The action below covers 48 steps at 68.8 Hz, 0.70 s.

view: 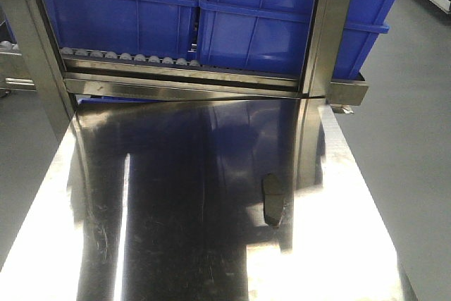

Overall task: Move and align brake pads A on conveyor
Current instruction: 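Lower the right gripper over the other brake pad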

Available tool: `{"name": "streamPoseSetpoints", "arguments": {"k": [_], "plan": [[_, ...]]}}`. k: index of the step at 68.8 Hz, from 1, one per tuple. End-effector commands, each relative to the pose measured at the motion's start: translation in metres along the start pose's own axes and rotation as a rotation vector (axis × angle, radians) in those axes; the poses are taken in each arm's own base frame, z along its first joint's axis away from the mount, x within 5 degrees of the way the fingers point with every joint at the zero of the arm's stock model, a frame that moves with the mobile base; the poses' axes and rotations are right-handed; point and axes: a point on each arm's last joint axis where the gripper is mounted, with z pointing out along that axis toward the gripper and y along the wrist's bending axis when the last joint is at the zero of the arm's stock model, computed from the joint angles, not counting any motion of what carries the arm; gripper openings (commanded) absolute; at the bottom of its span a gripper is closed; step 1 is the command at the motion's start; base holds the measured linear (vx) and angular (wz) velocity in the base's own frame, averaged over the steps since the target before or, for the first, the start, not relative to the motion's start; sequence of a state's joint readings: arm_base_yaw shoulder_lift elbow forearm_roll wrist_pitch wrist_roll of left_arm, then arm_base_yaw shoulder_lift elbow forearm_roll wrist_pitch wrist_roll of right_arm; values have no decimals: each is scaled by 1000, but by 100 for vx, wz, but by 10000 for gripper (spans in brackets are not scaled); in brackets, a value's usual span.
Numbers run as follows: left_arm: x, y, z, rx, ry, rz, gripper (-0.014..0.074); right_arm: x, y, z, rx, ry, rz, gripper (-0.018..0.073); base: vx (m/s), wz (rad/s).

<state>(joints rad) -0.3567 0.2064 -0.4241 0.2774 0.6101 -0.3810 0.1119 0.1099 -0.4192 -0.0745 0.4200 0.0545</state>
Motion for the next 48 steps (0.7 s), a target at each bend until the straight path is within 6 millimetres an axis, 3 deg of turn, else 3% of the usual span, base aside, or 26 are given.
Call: {"name": "streamPoseSetpoints", "arguments": {"k": [1,10,22,36,48], "plan": [[-16,-3,-4,31,-111,11,-6,-17,0,1,0,-88,-8,379,0,0],[-16,-3,-4,31,-111,11,-6,-26,2,21,-16,17,39,379,0,0],[-16,-3,-4,31,-111,11,-6,-32,5,72,-25,227,70,379,0,0],[-16,-3,-4,31,-111,11,-6,-26,7,128,-25,464,85,379,0,0],[-16,-3,-4,31,-111,11,-6,-8,9,174,-19,753,69,379,0,0]]}}
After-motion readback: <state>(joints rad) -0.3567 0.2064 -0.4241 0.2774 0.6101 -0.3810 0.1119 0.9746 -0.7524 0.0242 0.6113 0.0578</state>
